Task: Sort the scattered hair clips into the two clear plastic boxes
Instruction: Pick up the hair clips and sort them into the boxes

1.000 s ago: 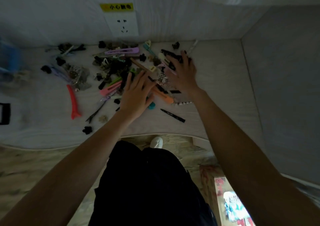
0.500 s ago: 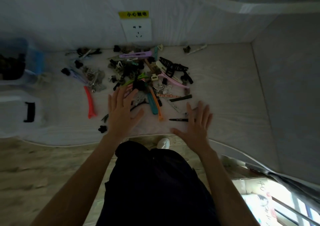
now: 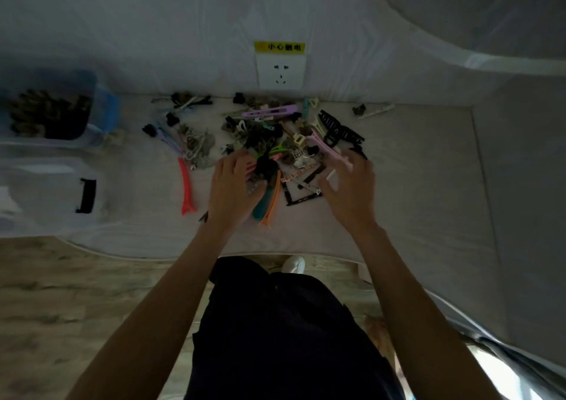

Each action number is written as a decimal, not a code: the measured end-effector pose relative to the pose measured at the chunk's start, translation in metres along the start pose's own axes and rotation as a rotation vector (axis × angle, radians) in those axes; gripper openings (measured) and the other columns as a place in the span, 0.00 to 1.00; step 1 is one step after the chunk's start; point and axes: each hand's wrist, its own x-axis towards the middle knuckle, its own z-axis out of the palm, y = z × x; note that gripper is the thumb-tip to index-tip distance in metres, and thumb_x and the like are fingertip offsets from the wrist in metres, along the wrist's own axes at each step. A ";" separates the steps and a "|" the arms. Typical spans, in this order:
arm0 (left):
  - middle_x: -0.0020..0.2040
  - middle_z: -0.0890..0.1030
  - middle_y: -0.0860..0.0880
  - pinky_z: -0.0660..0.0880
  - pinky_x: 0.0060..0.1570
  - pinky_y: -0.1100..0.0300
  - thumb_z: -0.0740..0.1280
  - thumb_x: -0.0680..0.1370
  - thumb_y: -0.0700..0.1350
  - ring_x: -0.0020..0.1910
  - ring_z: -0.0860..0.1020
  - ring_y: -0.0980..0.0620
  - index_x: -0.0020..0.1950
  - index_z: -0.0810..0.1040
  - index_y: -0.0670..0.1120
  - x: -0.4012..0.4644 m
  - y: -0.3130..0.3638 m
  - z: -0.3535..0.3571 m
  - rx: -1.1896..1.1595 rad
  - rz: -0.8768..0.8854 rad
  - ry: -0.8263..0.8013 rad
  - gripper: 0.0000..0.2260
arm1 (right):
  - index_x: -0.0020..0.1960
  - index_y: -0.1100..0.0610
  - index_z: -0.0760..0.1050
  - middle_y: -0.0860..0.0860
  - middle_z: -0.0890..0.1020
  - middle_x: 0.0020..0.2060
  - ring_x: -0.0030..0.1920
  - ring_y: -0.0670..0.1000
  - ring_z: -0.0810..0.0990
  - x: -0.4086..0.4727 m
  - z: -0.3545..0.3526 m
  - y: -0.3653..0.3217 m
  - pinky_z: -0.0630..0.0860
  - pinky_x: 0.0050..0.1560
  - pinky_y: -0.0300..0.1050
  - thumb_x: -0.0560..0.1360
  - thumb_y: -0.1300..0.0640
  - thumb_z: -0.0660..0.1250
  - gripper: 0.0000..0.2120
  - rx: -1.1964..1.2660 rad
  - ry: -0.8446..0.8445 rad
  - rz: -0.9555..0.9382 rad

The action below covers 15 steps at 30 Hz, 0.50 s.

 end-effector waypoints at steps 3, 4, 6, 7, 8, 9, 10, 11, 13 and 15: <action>0.62 0.72 0.44 0.69 0.59 0.52 0.70 0.73 0.49 0.62 0.68 0.43 0.64 0.70 0.47 0.018 0.007 -0.002 0.011 0.082 -0.125 0.22 | 0.64 0.57 0.71 0.61 0.70 0.65 0.64 0.63 0.67 0.040 -0.011 0.004 0.66 0.63 0.56 0.74 0.52 0.64 0.20 -0.035 0.108 0.013; 0.62 0.72 0.45 0.69 0.60 0.52 0.69 0.73 0.50 0.62 0.68 0.43 0.64 0.71 0.49 0.023 0.007 -0.001 0.037 0.106 -0.166 0.21 | 0.68 0.55 0.67 0.61 0.66 0.68 0.67 0.62 0.64 0.055 -0.010 0.006 0.62 0.66 0.56 0.74 0.52 0.65 0.23 -0.035 0.037 0.041; 0.60 0.73 0.46 0.71 0.58 0.52 0.67 0.75 0.51 0.61 0.70 0.44 0.63 0.71 0.51 0.028 0.007 0.002 0.041 0.091 -0.211 0.18 | 0.72 0.52 0.60 0.61 0.62 0.71 0.71 0.61 0.60 0.083 -0.005 0.010 0.57 0.70 0.57 0.73 0.50 0.66 0.30 -0.041 -0.124 0.085; 0.60 0.73 0.46 0.72 0.57 0.52 0.67 0.75 0.51 0.60 0.71 0.44 0.62 0.72 0.51 0.031 0.006 0.001 0.019 0.062 -0.214 0.16 | 0.73 0.52 0.59 0.60 0.64 0.70 0.70 0.61 0.62 0.096 0.002 0.013 0.59 0.70 0.58 0.73 0.47 0.66 0.32 -0.052 -0.191 0.091; 0.60 0.73 0.47 0.72 0.56 0.52 0.67 0.75 0.51 0.60 0.71 0.45 0.61 0.72 0.51 0.031 0.007 0.003 -0.003 0.043 -0.214 0.15 | 0.72 0.52 0.59 0.60 0.68 0.69 0.68 0.61 0.66 0.101 0.005 0.017 0.63 0.68 0.57 0.72 0.45 0.66 0.32 -0.056 -0.241 0.112; 0.59 0.74 0.47 0.72 0.55 0.52 0.67 0.75 0.50 0.59 0.72 0.45 0.60 0.73 0.51 0.032 0.008 0.003 -0.026 0.026 -0.210 0.14 | 0.71 0.53 0.62 0.60 0.71 0.66 0.65 0.62 0.69 0.105 0.009 0.020 0.67 0.65 0.56 0.72 0.42 0.66 0.32 -0.051 -0.263 0.136; 0.59 0.74 0.47 0.72 0.55 0.52 0.67 0.75 0.50 0.58 0.73 0.46 0.59 0.73 0.51 0.033 0.008 0.001 -0.056 0.004 -0.212 0.13 | 0.68 0.53 0.65 0.59 0.74 0.63 0.62 0.61 0.72 0.105 0.011 0.019 0.71 0.61 0.55 0.71 0.39 0.65 0.30 -0.043 -0.264 0.162; 0.59 0.75 0.47 0.73 0.55 0.52 0.67 0.75 0.50 0.58 0.73 0.46 0.59 0.73 0.51 0.033 0.009 0.000 -0.092 -0.018 -0.217 0.13 | 0.65 0.53 0.68 0.58 0.77 0.60 0.59 0.61 0.75 0.104 0.011 0.019 0.73 0.57 0.53 0.71 0.38 0.64 0.29 -0.024 -0.238 0.176; 0.58 0.76 0.47 0.75 0.54 0.52 0.67 0.75 0.50 0.55 0.76 0.48 0.59 0.73 0.50 0.033 0.011 -0.005 -0.197 -0.058 -0.196 0.13 | 0.64 0.55 0.70 0.56 0.79 0.57 0.57 0.58 0.77 0.097 0.006 0.012 0.74 0.55 0.50 0.72 0.42 0.66 0.25 0.056 -0.157 0.166; 0.56 0.77 0.49 0.78 0.52 0.58 0.68 0.75 0.50 0.53 0.78 0.52 0.58 0.74 0.49 0.033 0.015 -0.017 -0.412 -0.135 -0.144 0.14 | 0.65 0.57 0.70 0.56 0.79 0.58 0.57 0.55 0.77 0.089 -0.003 -0.002 0.72 0.55 0.47 0.73 0.49 0.68 0.23 0.162 -0.053 0.087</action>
